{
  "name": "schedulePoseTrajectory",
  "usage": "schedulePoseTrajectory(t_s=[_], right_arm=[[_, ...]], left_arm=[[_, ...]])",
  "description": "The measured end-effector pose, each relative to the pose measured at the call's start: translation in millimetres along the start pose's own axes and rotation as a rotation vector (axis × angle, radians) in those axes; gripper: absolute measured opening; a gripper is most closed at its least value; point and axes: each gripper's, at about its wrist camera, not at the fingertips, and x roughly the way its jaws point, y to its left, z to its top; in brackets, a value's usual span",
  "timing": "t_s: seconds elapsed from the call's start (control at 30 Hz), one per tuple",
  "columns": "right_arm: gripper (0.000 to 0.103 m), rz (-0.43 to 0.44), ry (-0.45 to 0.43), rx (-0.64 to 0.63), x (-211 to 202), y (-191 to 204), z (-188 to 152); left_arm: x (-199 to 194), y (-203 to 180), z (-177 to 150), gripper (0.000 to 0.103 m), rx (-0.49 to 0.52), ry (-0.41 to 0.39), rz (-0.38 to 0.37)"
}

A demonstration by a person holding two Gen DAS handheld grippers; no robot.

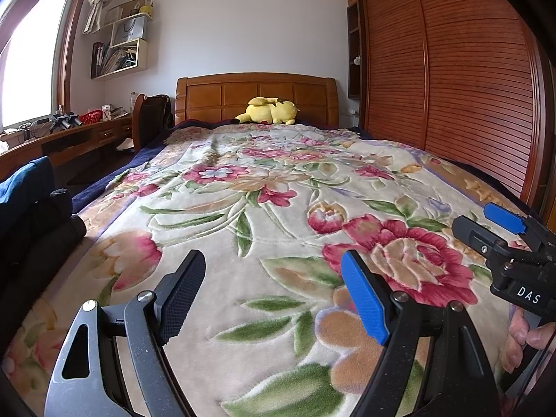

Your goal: Fold large clothes

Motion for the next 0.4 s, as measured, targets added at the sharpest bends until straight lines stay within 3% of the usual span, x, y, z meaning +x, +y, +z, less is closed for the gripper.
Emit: schedulePoseTrajectory(t_s=[0.4], right_arm=[[0.088, -0.001, -0.009, 0.005, 0.5, -2.5, -0.9]], left_arm=[[-0.5, 0.0, -0.4, 0.081, 0.0, -0.002, 0.001]])
